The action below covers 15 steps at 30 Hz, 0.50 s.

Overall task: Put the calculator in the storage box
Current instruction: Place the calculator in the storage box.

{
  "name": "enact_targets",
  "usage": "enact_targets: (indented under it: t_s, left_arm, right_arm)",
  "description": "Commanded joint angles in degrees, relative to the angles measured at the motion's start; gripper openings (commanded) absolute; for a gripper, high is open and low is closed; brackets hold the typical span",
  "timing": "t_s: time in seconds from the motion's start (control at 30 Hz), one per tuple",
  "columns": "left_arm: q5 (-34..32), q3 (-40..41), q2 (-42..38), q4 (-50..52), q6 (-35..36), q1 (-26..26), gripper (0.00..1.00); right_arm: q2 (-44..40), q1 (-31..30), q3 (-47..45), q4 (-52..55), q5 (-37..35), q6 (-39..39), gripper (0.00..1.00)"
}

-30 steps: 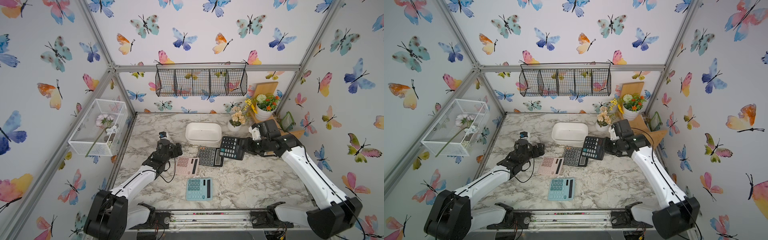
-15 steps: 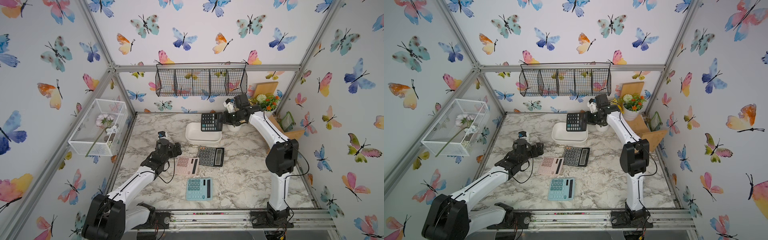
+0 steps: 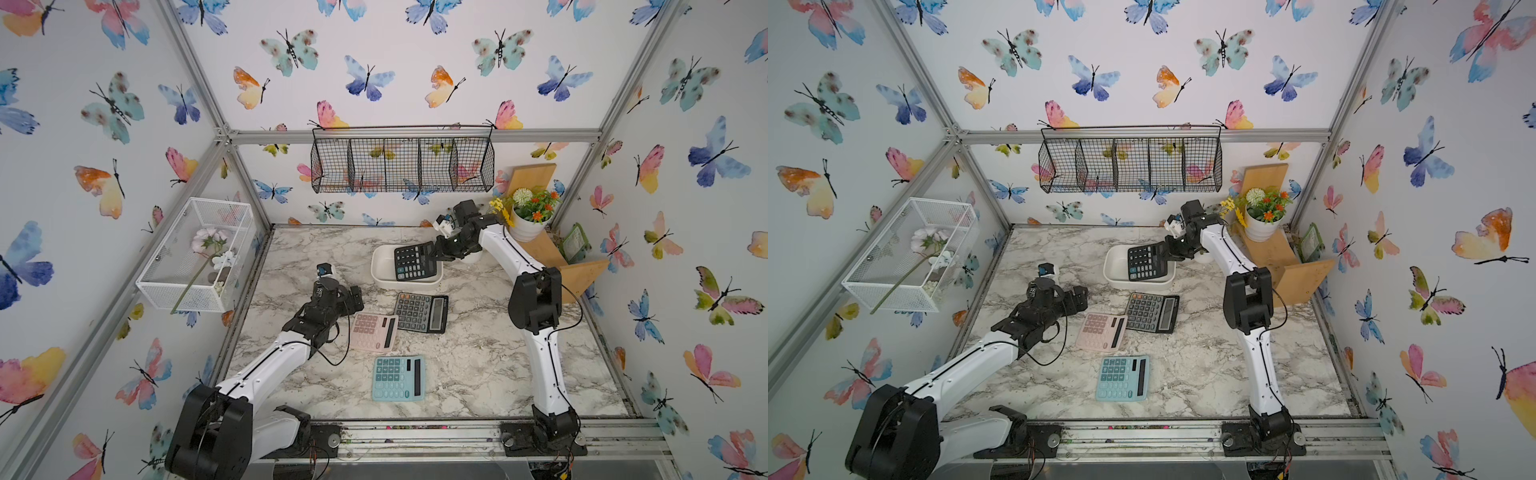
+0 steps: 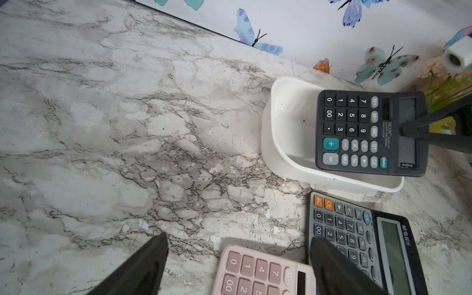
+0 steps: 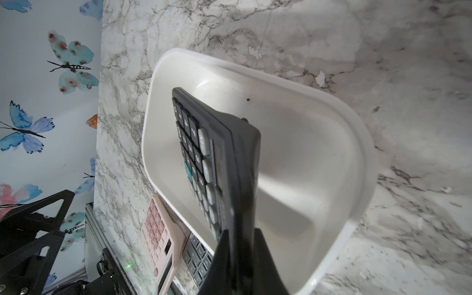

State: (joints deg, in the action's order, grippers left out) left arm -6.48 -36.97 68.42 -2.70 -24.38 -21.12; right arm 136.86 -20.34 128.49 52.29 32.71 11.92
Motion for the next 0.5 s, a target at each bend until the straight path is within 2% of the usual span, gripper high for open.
enact_targets:
  t_s: [0.0,0.17,0.47]
  left_arm:
    - [0.53,-1.22,0.08,-0.02,0.83,-0.23,0.93]
    - [0.72,-1.7,0.69,-0.14,0.73,-0.21,0.93]
    - [0.59,-2.12,0.33,0.23,0.74,-0.18,0.94]
  right_arm:
    - [2.04,-0.14,1.59,1.15,2.32,-0.12,0.04]
    - [4.75,-0.14,3.19,0.19,1.23,2.32,0.18]
    - [5.99,-0.14,4.18,-1.22,-1.03,5.17,0.36]
